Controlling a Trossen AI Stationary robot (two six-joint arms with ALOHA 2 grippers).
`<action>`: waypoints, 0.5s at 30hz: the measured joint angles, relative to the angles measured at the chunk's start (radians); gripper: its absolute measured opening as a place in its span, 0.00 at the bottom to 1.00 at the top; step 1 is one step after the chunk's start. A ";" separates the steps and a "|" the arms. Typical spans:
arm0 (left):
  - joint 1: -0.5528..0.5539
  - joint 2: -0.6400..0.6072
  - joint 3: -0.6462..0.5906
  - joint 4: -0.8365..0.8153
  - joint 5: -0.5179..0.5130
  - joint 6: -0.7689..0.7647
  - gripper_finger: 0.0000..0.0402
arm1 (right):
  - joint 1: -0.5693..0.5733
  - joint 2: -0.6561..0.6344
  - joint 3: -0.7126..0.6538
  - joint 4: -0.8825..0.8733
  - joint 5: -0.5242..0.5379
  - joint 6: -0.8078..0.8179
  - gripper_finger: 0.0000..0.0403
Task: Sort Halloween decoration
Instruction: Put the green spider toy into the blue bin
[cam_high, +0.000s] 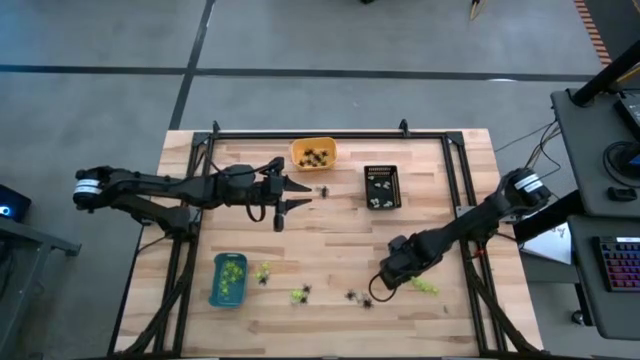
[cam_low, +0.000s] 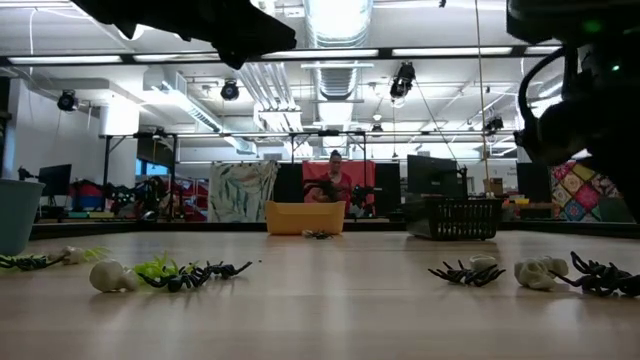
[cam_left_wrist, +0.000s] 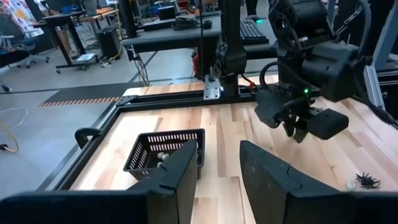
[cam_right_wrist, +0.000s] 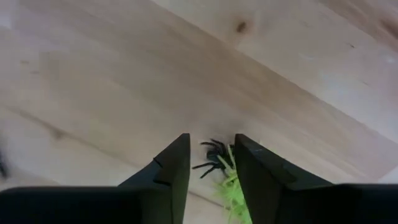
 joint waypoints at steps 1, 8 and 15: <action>0.000 0.001 0.000 0.001 0.000 0.000 0.26 | 0.000 0.009 0.000 -0.002 -0.002 0.000 0.31; 0.001 0.002 0.000 0.009 0.000 0.000 0.26 | 0.000 0.058 0.005 0.004 -0.013 -0.014 0.31; 0.001 0.002 0.000 0.013 0.000 0.000 0.26 | 0.000 0.054 0.003 0.010 -0.002 -0.014 0.17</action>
